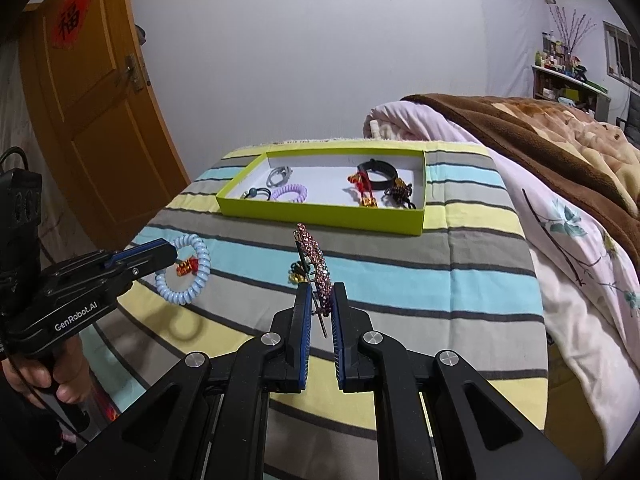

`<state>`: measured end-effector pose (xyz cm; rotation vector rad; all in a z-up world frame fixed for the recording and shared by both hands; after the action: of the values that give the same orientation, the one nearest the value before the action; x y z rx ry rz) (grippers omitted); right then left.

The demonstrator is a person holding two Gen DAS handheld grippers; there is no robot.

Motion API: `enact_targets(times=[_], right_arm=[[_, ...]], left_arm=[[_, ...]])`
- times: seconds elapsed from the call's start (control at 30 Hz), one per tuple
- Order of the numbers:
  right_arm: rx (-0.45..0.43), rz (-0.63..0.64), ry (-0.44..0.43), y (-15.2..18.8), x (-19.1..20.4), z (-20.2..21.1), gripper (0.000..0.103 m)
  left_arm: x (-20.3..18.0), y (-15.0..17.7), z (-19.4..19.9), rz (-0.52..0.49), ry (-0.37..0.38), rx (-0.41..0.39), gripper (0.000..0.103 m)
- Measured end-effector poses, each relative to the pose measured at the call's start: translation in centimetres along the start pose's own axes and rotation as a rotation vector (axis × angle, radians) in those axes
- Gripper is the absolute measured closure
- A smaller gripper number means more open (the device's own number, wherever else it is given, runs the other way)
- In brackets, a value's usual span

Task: Organize jewelry
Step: 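Carry the blue coil with the left tool while the right tool carries the pink clip to the box, then lower both held items into the lime-green box and open both tools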

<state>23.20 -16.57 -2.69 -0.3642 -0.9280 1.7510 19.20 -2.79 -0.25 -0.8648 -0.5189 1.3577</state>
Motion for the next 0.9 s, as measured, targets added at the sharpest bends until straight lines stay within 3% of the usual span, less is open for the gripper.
enact_targets(times=[0.43,0.9], right_arm=[[-0.021,0.031,0.025,-4.0,-0.2,-2.4,0.093],[0.023,0.059,0.045,-8.0,-0.7,-8.3,0.093]], left_arm=[[2.3,-5.0,-2.7,-0.027,-0.051,-0.033,0.094],[6.2,-10.0,-8.4,-0.023,-0.090,-0.030,0.094]])
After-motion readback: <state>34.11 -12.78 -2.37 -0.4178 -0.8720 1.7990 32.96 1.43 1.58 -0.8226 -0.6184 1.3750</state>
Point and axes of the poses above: each gripper's, at about its wrist camera, not at the fingertips, and z roughly against the way its jaws point, x to its left, y to its underside, the point moved 8 cm from there along -z, roughly the way its jaws point, and after that the axes turned 1 degree about y, right-handed, at the moved point
